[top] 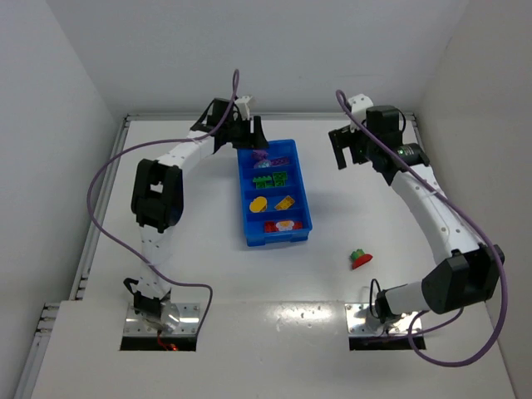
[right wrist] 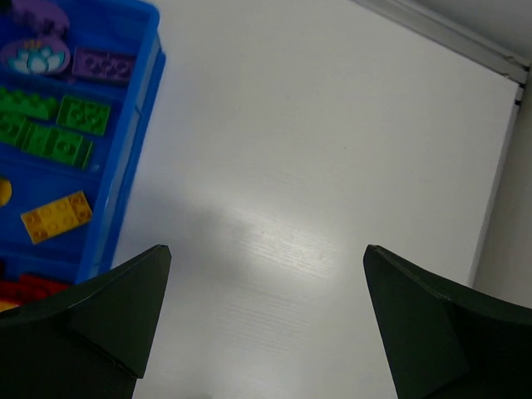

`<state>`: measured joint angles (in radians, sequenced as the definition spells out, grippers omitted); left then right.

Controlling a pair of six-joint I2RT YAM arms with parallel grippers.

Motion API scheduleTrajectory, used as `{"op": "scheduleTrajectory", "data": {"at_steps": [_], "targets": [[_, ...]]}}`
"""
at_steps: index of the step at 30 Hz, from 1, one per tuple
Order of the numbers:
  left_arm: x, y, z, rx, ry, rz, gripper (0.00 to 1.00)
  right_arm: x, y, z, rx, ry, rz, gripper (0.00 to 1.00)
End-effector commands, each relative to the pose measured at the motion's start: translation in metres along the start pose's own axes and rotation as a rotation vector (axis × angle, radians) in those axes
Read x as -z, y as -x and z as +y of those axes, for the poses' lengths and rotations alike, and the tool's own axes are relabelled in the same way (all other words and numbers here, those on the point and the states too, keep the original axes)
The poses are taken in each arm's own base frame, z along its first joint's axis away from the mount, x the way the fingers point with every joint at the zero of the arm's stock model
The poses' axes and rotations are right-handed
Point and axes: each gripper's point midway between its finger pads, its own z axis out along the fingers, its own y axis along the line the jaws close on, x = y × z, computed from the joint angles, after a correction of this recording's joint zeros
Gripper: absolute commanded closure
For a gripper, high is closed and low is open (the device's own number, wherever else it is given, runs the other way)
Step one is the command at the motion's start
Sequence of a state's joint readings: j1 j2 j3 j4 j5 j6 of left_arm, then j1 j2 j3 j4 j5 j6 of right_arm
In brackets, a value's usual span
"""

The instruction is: Sort the legos into containers by color

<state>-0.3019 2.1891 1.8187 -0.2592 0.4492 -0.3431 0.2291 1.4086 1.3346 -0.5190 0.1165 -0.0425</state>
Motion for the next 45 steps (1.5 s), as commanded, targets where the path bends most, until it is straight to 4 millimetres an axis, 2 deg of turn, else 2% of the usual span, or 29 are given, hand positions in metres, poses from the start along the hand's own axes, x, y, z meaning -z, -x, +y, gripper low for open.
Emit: {"op": "scheduleTrajectory", "data": {"at_steps": [1,3,4,8,9,11,12,14,16,17,19,20,21,22,23,24,26,27,29,31,32,34,35,36,37,39,40,42,45], "targets": [[0.006,0.022,-0.02,-0.055,-0.05,-0.046,0.32,0.002,-0.03,0.016,0.15,0.146,0.072,0.0],[0.019,0.032,-0.031,-0.078,-0.065,-0.07,0.32,0.009,-0.047,0.029,0.229,0.263,0.101,0.02],[0.025,0.038,-0.035,-0.085,-0.069,-0.085,0.32,0.018,-0.066,0.04,0.242,0.357,0.165,0.04],[0.06,0.062,-0.063,-0.176,-0.117,-0.148,0.32,0.045,-0.103,0.054,0.352,0.518,0.267,0.07],[0.074,0.058,-0.085,-0.221,-0.222,-0.123,0.32,0.049,-0.112,0.053,0.354,0.511,0.29,0.08],[0.088,0.045,-0.105,-0.346,-0.35,-0.077,0.32,0.045,-0.118,0.039,0.306,0.4,0.305,0.08],[0.1,0.027,-0.119,-0.351,-0.444,-0.013,0.32,0.042,-0.118,0.022,0.278,0.299,0.308,0.08],[0.111,0.004,-0.139,-0.459,-0.551,0.032,0.32,0.039,-0.104,0.002,0.127,0.122,0.235,0.04],[0.12,-0.029,-0.15,-0.456,-0.642,0.132,0.32,0.039,-0.103,-0.037,0.008,-0.107,0.248,0.03],[0.114,-0.047,-0.156,-0.532,-0.677,0.162,0.32,0.038,-0.118,-0.053,-0.059,-0.17,0.303,0.03],[0.116,-0.082,-0.164,-0.577,-0.716,0.281,0.32,0.042,-0.125,-0.07,-0.182,-0.244,0.32,0.01],[0.111,-0.107,-0.181,-0.682,-0.771,0.343,0.32,0.047,-0.134,-0.084,-0.238,-0.292,0.342,0.01],[0.109,-0.112,-0.193,-0.72,-0.774,0.357,0.32,0.051,-0.136,-0.091,-0.254,-0.309,0.35,0.01],[0.101,-0.131,-0.191,-0.806,-0.772,0.407,0.32,0.053,-0.141,-0.097,-0.283,-0.325,0.367,0.01],[0.099,-0.139,-0.201,-0.864,-0.792,0.412,0.32,0.055,-0.142,-0.105,-0.301,-0.343,0.376,0.01],[0.095,-0.161,-0.215,-0.91,-0.834,0.436,0.32,0.06,-0.154,-0.119,-0.361,-0.383,0.415,0.0],[0.081,-0.174,-0.228,-0.965,-0.866,0.397,0.33,0.067,-0.161,-0.136,-0.438,-0.416,0.435,0.0],[0.075,-0.18,-0.241,-0.984,-0.888,0.385,0.33,0.078,-0.177,-0.152,-0.513,-0.455,0.472,0.0],[0.053,-0.19,-0.251,-1.005,-0.907,0.36,0.35,0.082,-0.191,-0.165,-0.601,-0.471,0.5,0.0],[0.042,-0.189,-0.278,-1.049,-0.968,0.3,0.36,0.09,-0.202,-0.176,-0.698,-0.467,0.495,0.0],[0.032,-0.19,-0.289,-1.059,-1.0,0.277,0.36,0.088,-0.201,-0.175,-0.72,-0.438,0.48,0.0],[0.025,-0.197,-0.309,-1.069,-1.037,0.258,0.37,0.093,-0.201,-0.18,-0.75,-0.437,0.468,0.0],[0.018,-0.193,-0.321,-1.086,-1.056,0.204,0.38,0.093,-0.197,-0.177,-0.751,-0.408,0.448,0.0],[0.013,-0.203,-0.329,-1.092,-1.074,0.202,0.38,0.096,-0.197,-0.177,-0.763,-0.401,0.441,0.0],[0.012,-0.202,-0.336,-1.109,-1.083,0.176,0.38,0.094,-0.194,-0.174,-0.768,-0.376,0.431,0.0],[0.002,-0.207,-0.341,-1.135,-1.106,0.143,0.38,0.098,-0.192,-0.172,-0.783,-0.364,0.418,0.0],[-0.002,-0.218,-0.345,-1.162,-1.127,0.14,0.38,0.103,-0.191,-0.171,-0.791,-0.365,0.399,0.0],[0.003,-0.23,-0.361,-1.194,-1.221,0.1,0.36,0.108,-0.191,-0.175,-0.805,-0.375,0.382,0.0],[-0.001,-0.249,-0.365,-1.206,-1.248,0.116,0.33,0.115,-0.193,-0.175,-0.821,-0.372,0.382,0.0]]}}
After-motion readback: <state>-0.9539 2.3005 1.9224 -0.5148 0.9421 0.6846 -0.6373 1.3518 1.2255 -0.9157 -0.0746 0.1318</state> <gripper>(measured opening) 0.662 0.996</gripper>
